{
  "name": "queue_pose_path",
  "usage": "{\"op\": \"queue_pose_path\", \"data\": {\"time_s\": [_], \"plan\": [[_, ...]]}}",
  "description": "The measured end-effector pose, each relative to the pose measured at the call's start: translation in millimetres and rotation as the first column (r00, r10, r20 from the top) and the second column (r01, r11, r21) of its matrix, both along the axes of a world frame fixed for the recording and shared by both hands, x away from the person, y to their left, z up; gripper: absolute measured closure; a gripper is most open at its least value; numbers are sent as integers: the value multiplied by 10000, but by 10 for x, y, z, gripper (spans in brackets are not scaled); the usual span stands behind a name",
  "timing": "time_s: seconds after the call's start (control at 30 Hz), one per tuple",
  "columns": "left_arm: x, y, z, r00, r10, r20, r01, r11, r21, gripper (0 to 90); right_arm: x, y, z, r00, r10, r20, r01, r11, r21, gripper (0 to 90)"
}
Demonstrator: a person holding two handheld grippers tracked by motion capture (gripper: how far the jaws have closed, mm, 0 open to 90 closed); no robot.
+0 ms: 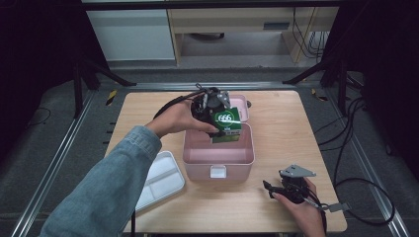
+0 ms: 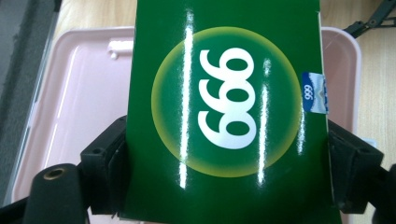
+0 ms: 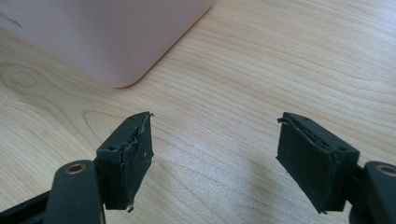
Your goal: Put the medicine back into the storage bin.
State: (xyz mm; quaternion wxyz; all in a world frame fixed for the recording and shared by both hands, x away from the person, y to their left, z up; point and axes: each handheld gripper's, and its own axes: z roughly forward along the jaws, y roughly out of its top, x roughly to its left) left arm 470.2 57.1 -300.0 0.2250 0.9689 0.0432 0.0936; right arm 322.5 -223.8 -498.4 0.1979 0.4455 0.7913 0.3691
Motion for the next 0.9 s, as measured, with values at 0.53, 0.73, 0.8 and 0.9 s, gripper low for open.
{"op": "queue_pose_path", "data": {"time_s": [0.53,0.73,0.8,0.9], "plan": [[2,-315,-353,9963,-675,-529,689,9974,234,172,-16,-24,0,10000,-95,-1,95,9999,41,267],[40,-369,-451,9953,-718,-650,732,9971,201,172,-24,-38,2,9999,-108,-4,108,9999,49,268],[40,-377,-460,9951,-714,-691,725,9973,135,172,-26,-37,2,9999,-111,-12,111,9999,62,268],[46,-388,-485,9950,-736,-680,743,9972,72,171,-24,-30,-5,9999,-104,-53,105,9999,58,268]]}}
